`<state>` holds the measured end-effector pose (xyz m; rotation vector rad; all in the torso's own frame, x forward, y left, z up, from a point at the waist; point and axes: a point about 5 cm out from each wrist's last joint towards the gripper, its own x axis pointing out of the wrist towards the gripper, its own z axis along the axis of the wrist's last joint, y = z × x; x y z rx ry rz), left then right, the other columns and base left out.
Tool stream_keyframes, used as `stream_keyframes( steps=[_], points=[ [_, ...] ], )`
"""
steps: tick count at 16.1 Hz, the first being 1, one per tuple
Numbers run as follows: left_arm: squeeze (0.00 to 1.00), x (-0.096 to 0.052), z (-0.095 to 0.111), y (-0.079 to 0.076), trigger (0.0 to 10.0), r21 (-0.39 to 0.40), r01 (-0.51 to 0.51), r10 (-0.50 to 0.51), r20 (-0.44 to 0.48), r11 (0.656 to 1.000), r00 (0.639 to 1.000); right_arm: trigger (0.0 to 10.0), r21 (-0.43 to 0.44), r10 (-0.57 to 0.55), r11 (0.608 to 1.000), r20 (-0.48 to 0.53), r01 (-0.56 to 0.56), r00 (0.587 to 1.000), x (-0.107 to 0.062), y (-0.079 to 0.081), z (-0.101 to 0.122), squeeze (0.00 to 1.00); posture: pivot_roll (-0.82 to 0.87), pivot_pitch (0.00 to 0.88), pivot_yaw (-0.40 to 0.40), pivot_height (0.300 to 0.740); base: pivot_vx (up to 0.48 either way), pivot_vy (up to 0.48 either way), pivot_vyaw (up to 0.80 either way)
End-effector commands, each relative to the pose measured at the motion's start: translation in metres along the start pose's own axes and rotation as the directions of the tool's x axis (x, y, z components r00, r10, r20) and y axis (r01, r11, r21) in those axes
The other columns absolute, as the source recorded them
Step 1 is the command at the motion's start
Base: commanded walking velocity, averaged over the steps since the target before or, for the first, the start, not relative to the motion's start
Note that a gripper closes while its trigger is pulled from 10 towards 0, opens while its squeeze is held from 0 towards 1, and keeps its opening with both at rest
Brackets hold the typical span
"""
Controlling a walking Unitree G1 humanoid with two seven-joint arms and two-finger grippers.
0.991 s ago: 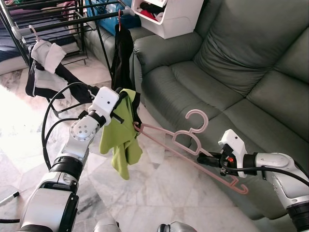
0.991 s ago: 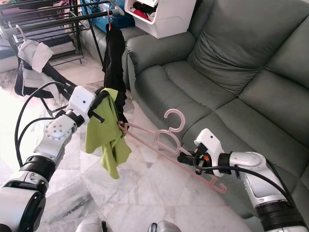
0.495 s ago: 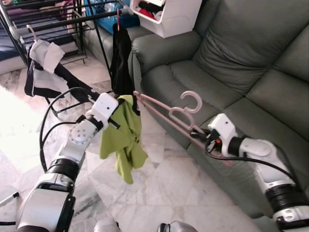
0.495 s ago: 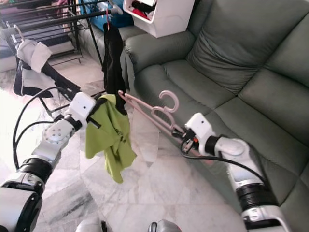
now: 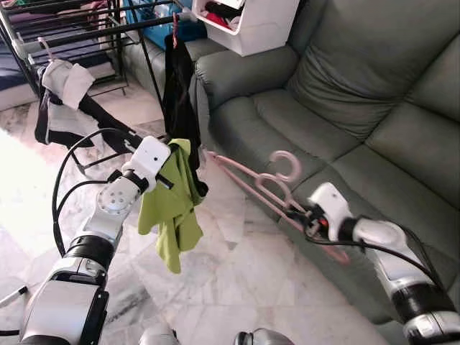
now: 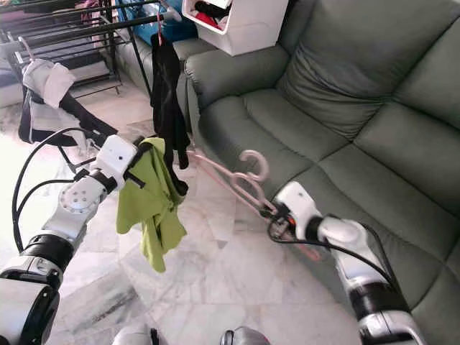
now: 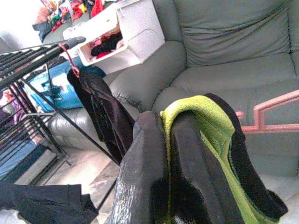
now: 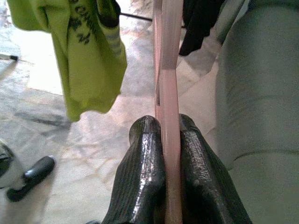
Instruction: Hang hanger
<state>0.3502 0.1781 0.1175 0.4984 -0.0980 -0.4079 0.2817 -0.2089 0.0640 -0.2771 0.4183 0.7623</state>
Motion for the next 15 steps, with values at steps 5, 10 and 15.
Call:
stream_keyframes(
  steps=[5,10,15],
  points=[
    [0.00,0.010,0.018,0.009,10.0,0.038,0.002,-0.005,0.070,0.999,0.998,10.0,0.009,0.150,0.989,0.046,-0.150,0.988,-0.017,0.015,0.010,0.00,-0.10,0.046,-0.052,0.740,0.000,0.000,0.00],
    [0.00,0.010,0.020,0.004,10.0,0.033,0.039,-0.042,0.089,0.999,0.995,10.0,-0.003,0.141,0.990,0.060,-0.141,0.988,-0.018,0.009,0.020,0.00,-0.10,0.044,-0.054,0.740,0.000,0.000,0.00],
    [0.00,0.009,0.031,-0.008,10.0,0.020,0.113,-0.115,0.176,0.993,0.978,10.0,-0.012,0.126,0.992,0.045,-0.126,0.991,-0.013,0.007,0.021,0.00,-0.10,0.044,-0.062,0.740,0.000,0.000,0.00]
  ],
)
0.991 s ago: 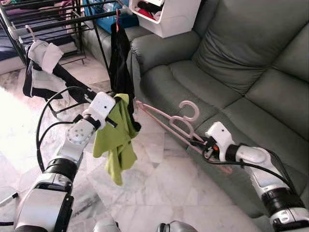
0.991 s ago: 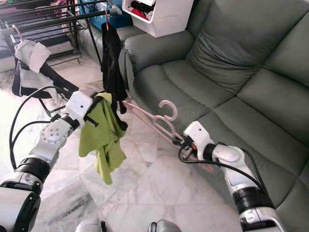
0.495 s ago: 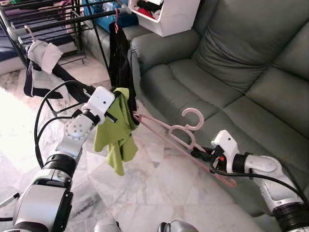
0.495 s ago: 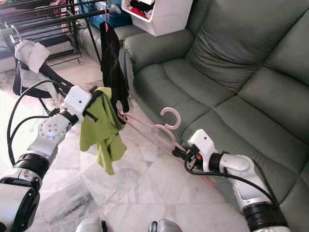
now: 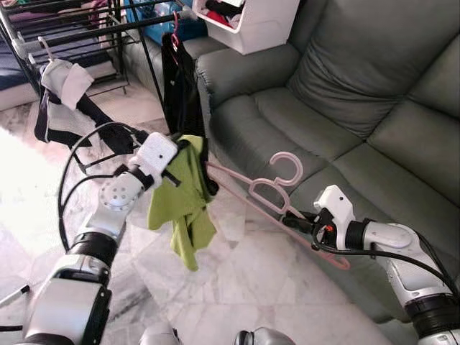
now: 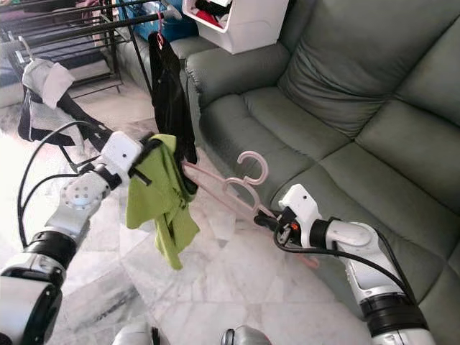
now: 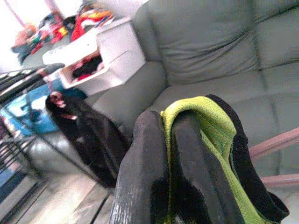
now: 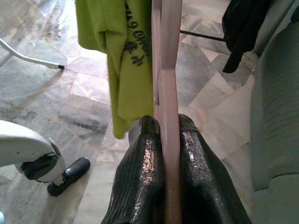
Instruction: Hang hanger
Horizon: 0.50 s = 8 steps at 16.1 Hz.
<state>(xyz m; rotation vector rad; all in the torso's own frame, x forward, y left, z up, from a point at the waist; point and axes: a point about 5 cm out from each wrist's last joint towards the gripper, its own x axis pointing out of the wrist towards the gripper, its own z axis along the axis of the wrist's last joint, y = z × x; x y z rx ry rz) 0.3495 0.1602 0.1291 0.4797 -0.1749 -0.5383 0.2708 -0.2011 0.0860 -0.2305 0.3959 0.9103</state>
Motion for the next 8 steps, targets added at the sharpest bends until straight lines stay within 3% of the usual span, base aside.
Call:
stream_keyframes(
  steps=[1,5,7,8],
  points=[
    [0.00,0.005,0.015,0.000,10.0,0.016,0.016,-0.017,0.080,1.000,0.997,10.0,-0.008,-0.024,1.000,-0.004,0.024,1.000,-0.001,-0.005,0.001,0.00,-0.10,0.044,-0.062,0.740,0.000,0.000,0.00],
    [0.00,0.008,0.044,-0.017,10.0,0.005,0.093,-0.092,0.235,0.996,0.968,10.0,0.132,-0.090,0.987,0.015,0.087,0.996,0.009,-0.008,-0.005,0.00,-0.09,0.045,-0.067,0.740,0.000,0.000,0.00],
    [0.00,0.009,0.056,-0.024,10.0,0.002,0.129,-0.124,0.283,0.992,0.951,10.0,0.206,-0.174,0.964,0.010,0.168,0.985,0.014,-0.016,-0.009,0.00,-0.09,0.045,-0.069,0.740,0.000,0.000,0.00],
    [0.00,0.011,0.068,-0.031,10.0,-0.036,0.169,-0.149,0.321,0.985,0.935,10.0,0.279,-0.242,0.933,0.010,0.229,0.970,0.016,-0.023,-0.011,0.00,-0.08,0.045,-0.070,0.740,0.000,0.000,0.00]
  ],
)
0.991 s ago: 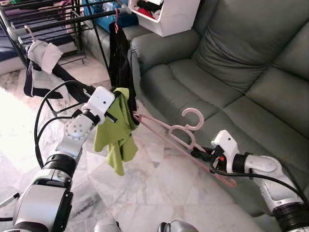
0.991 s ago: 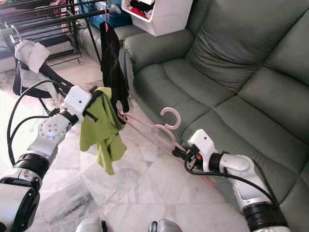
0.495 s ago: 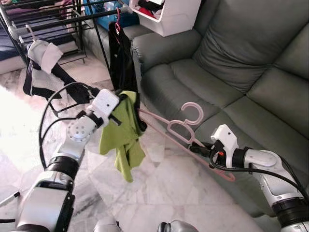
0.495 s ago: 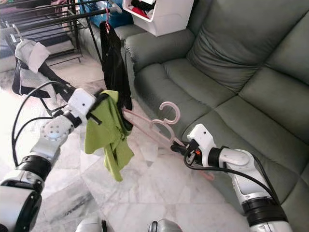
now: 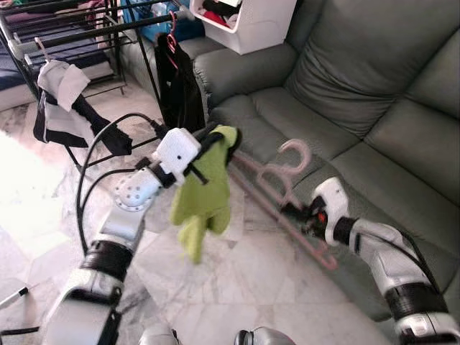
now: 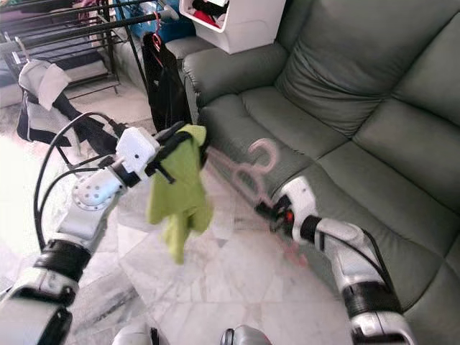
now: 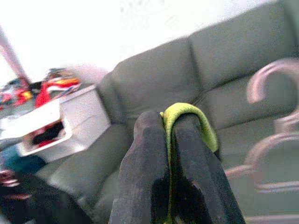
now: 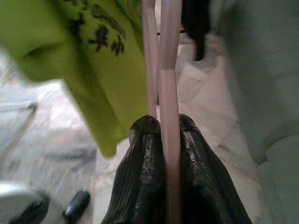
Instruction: Hang hanger
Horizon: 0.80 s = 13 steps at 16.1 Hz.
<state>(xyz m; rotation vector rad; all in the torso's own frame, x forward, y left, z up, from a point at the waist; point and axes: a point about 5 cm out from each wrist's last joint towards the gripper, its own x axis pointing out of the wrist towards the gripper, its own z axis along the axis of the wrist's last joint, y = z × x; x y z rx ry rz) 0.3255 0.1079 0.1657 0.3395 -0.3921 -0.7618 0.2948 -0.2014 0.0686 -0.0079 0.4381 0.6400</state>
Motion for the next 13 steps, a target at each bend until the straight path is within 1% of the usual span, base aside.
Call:
stream_keyframes(
  steps=[1,2,3,4,5,6,7,8,9,10,11,12,13],
  points=[
    [0.00,0.010,0.021,-0.014,10.0,-0.055,0.081,-0.077,0.076,0.995,0.994,10.0,0.097,-0.075,0.993,0.026,0.072,0.997,0.000,-0.010,0.002,0.00,-0.08,0.046,-0.071,0.740,0.000,0.000,0.00],
    [0.00,0.012,0.024,-0.019,10.0,-0.082,0.107,-0.100,0.086,0.991,0.991,10.0,0.124,-0.081,0.989,0.034,0.077,0.996,0.001,-0.010,0.003,0.00,-0.07,0.045,-0.072,0.740,0.000,0.000,0.00],
    [0.00,0.013,0.025,-0.025,10.0,-0.094,0.136,-0.128,0.088,0.986,0.988,10.0,0.129,-0.078,0.989,0.038,0.072,0.996,0.003,-0.010,0.003,0.00,-0.07,0.045,-0.072,0.740,0.000,0.000,0.00],
    [0.00,0.012,0.026,-0.036,10.0,-0.112,0.198,-0.189,0.086,0.974,0.978,10.0,0.148,-0.087,0.986,0.044,0.079,0.995,0.005,-0.010,0.005,0.00,-0.07,0.045,-0.072,0.740,0.000,0.000,0.00],
    [0.00,0.011,0.025,-0.044,10.0,-0.124,0.248,-0.241,0.073,0.961,0.968,10.0,0.174,-0.097,0.981,0.056,0.086,0.994,0.007,-0.011,0.007,0.00,-0.07,0.045,-0.072,0.740,0.000,0.000,0.00],
    [0.00,0.010,0.024,-0.048,10.0,-0.127,0.275,-0.269,0.061,0.953,0.961,10.0,0.194,-0.109,0.976,0.065,0.095,0.992,0.007,-0.013,0.009,0.00,-0.08,0.043,-0.072,0.740,0.000,0.000,0.00],
    [0.00,0.006,0.022,-0.053,10.0,-0.133,0.312,-0.309,0.037,0.941,0.950,10.0,0.240,-0.156,0.962,0.081,0.133,0.984,0.007,-0.018,0.012,0.00,-0.08,0.043,-0.072,0.740,0.000,0.000,0.00],
    [0.00,0.003,0.022,-0.060,10.0,-0.166,0.358,-0.357,0.034,0.919,0.933,10.0,0.333,-0.231,0.925,0.119,0.181,0.966,0.008,-0.025,0.020,0.00,-0.08,0.041,-0.070,0.740,0.000,0.000,0.00],
    [0.00,0.003,0.023,-0.063,10.0,-0.173,0.366,-0.366,0.034,0.914,0.930,10.0,0.406,-0.250,0.897,0.138,0.176,0.958,0.008,-0.027,0.024,0.00,-0.08,0.042,-0.071,0.740,0.000,0.000,0.00],
    [0.00,0.002,0.018,-0.061,10.0,-0.111,0.362,-0.365,-0.009,0.925,0.931,10.0,0.420,-0.203,0.902,0.210,0.100,0.956,0.009,-0.024,0.036,0.00,-0.07,0.041,-0.071,0.740,0.000,0.000,0.00],
    [0.00,0.000,0.011,-0.055,10.0,-0.062,0.340,-0.343,-0.050,0.938,0.938,10.0,0.322,-0.153,0.944,0.225,0.075,0.962,0.008,-0.020,0.040,0.00,-0.07,0.041,-0.074,0.740,0.000,0.000,0.00],
    [0.00,-0.001,0.007,-0.048,10.0,-0.043,0.327,-0.330,-0.081,0.944,0.941,10.0,0.302,-0.154,0.949,0.209,0.086,0.966,0.007,-0.020,0.038,0.00,-0.07,0.041,-0.074,0.740,0.000,0.000,0.00],
    [0.00,-0.006,0.005,-0.040,10.0,-0.017,0.333,-0.332,-0.110,0.943,0.937,10.0,0.373,-0.218,0.920,0.231,0.120,0.948,0.001,-0.030,0.039,0.00,-0.07,0.040,-0.077,0.740,0.000,0.000,0.00]
  ],
)
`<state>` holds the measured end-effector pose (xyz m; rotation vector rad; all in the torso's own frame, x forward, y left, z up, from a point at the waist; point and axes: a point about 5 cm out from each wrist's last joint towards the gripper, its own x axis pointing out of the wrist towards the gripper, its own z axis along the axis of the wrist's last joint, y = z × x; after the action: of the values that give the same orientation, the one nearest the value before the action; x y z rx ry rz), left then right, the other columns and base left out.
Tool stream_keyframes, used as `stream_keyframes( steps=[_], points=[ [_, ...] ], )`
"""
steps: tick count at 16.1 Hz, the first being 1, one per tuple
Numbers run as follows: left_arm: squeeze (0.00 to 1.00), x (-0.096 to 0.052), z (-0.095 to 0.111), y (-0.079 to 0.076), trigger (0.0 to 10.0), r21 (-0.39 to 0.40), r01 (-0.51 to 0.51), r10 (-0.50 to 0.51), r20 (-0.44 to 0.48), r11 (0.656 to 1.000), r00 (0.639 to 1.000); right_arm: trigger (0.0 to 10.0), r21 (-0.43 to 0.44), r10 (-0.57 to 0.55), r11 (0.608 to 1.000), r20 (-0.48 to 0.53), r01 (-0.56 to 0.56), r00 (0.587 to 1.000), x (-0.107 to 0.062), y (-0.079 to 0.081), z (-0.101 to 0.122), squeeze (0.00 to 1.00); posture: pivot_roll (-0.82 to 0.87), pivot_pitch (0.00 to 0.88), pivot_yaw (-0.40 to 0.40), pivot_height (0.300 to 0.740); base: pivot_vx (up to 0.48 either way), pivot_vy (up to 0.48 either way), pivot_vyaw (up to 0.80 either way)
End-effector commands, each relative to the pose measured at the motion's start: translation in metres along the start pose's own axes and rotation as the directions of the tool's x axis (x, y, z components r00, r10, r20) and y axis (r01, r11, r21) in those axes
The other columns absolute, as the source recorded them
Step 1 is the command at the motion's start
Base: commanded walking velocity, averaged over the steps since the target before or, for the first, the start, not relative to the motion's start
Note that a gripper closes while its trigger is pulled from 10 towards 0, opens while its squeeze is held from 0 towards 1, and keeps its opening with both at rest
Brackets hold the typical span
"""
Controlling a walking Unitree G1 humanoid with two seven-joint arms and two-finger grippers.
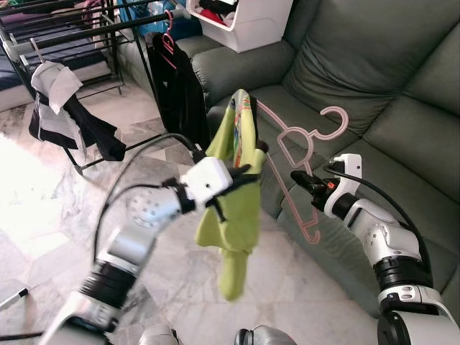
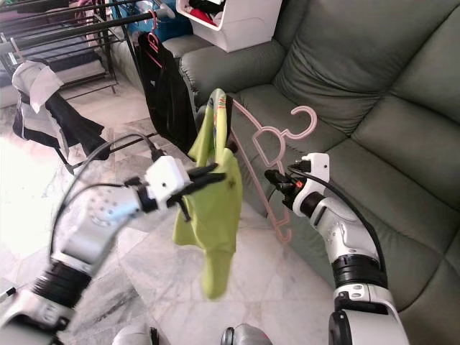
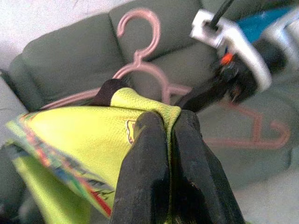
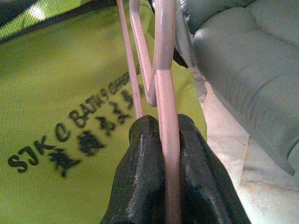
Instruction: Hang hanger
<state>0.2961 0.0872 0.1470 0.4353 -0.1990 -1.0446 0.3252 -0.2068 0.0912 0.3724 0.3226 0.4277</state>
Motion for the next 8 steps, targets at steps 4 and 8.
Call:
stream_keyframes(
  steps=[4,8],
  points=[
    [0.00,-0.003,-0.005,0.007,10.0,0.134,0.001,0.005,-0.042,0.991,0.999,10.0,0.196,-0.117,0.978,0.225,0.073,0.967,-0.010,-0.012,0.038,0.00,-0.08,0.041,-0.073,0.740,0.000,0.000,0.00],
    [0.00,-0.007,-0.006,0.025,10.0,0.238,-0.083,0.097,-0.050,0.968,0.994,10.0,0.508,-0.257,0.861,0.437,0.000,0.862,-0.014,-0.015,0.076,0.00,-0.09,0.041,-0.070,0.740,0.000,0.000,0.00]
  ],
)
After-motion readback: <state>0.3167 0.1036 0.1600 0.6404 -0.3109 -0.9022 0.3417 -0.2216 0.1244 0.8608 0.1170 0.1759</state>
